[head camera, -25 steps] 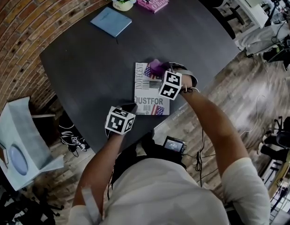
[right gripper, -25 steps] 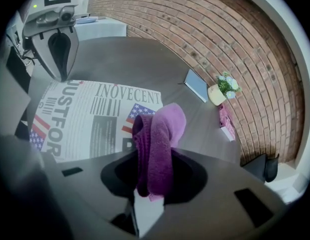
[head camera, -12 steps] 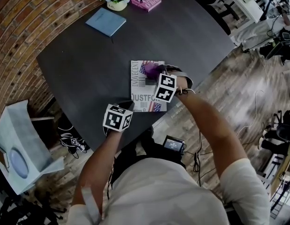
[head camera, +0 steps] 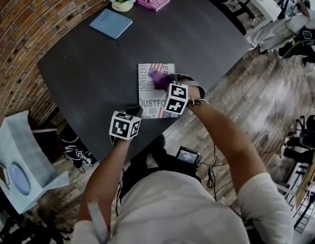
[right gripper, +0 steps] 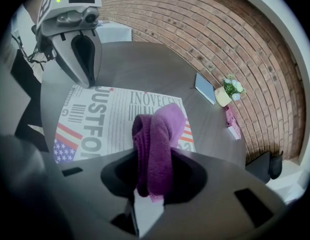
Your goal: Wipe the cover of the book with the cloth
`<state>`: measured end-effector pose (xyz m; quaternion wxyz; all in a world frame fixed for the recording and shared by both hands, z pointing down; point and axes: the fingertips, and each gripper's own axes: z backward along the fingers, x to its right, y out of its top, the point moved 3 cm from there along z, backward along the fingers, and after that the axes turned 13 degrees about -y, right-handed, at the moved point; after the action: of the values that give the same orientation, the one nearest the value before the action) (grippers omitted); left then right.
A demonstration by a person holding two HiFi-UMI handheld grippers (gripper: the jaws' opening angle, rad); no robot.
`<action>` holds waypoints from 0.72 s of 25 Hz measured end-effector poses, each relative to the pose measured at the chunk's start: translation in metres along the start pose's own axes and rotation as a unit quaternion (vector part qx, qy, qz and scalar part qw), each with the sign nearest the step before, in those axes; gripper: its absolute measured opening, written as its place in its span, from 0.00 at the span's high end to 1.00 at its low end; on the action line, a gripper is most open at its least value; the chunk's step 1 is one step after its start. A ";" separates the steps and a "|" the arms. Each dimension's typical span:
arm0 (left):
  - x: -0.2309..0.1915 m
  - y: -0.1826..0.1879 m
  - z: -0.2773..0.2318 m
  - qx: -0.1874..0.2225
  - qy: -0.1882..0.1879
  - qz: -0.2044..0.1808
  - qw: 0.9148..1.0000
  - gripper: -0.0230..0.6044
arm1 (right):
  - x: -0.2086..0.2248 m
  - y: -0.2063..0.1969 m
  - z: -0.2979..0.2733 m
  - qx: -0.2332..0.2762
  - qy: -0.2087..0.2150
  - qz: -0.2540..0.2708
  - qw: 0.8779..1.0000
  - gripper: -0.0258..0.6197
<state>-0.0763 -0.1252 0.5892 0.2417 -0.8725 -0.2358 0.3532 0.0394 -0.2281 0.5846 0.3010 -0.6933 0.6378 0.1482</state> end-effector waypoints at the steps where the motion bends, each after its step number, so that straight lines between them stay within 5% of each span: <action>1: 0.000 0.000 0.000 0.001 0.001 -0.001 1.000 0.95 | -0.002 0.000 0.002 0.000 0.001 -0.001 1.000 0.80; 18: 0.000 0.000 0.000 -0.003 0.004 -0.011 1.000 0.95 | -0.039 0.001 0.030 0.007 0.013 -0.021 1.000 0.80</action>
<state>-0.0766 -0.1256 0.5892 0.2438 -0.8719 -0.2458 0.3463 0.0381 -0.1788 0.5844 0.3000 -0.7064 0.6281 0.1285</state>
